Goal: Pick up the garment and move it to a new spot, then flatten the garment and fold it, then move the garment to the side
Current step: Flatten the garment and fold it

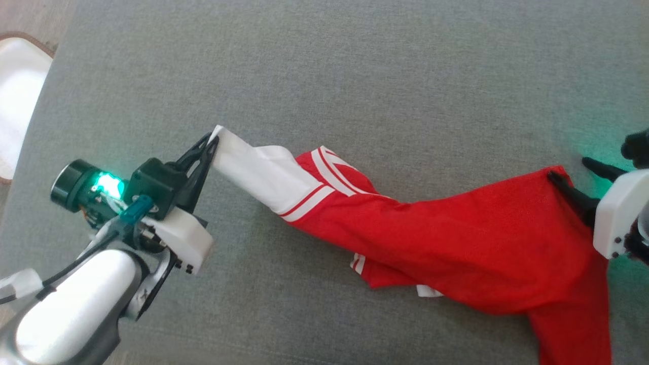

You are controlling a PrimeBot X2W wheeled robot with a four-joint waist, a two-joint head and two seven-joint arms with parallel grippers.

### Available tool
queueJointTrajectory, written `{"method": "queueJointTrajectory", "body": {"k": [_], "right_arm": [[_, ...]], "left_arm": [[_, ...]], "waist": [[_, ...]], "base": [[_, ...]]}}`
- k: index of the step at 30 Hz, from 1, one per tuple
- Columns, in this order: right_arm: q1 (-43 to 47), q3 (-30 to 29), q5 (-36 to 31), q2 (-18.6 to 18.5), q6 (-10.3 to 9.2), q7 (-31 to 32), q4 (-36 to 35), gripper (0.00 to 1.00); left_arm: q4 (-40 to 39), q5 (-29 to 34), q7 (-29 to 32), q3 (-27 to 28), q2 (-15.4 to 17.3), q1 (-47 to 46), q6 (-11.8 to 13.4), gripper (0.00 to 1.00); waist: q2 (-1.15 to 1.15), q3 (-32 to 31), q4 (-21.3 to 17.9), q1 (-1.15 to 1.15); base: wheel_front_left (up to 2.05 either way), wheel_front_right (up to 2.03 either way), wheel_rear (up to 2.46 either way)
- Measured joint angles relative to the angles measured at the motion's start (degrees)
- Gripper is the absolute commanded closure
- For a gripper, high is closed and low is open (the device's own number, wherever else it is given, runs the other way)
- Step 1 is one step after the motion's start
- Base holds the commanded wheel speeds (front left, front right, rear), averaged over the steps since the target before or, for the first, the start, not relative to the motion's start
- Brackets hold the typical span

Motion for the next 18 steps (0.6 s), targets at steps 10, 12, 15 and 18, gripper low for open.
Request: {"method": "queueJointTrajectory", "body": {"k": [10, 12, 15, 18], "right_arm": [[-4.4, 8.3, 4.7, -2.0, 0.0, -3.8, 2.7, 1.0], [-4.6, 8.8, 5.1, -2.2, 0.0, -5.7, 3.6, 1.0], [-4.9, 9.0, 5.6, -2.3, 0.0, -10.0, 4.7, 1.0], [-4.9, 8.4, 5.6, -2.6, 0.0, -14.5, 5.2, 1.0]], "left_arm": [[3.0, -0.1, -2.0, -0.2, -0.6, -0.1, -0.5, 1.0], [3.9, -0.5, -2.7, -0.2, -0.6, -0.1, -0.5, 1.0], [4.8, -0.6, -4.1, -0.1, -0.5, -0.1, -1.0, 1.0], [5.6, -0.6, -6.5, 0.1, -0.5, 0.0, -1.0, 1.0]], "waist": [[0.0, -0.3, 0.0, 0.0], [0.0, -0.9, -0.3, 0.0], [0.0, -2.2, -0.7, -0.01], [0.0, -4.1, -1.3, -0.01]], "base": [[0.0, 0.0, 0.0], [0.0, 0.0, 0.0], [0.0, 0.0, 0.0], [0.0, 0.0, 0.0]]}}
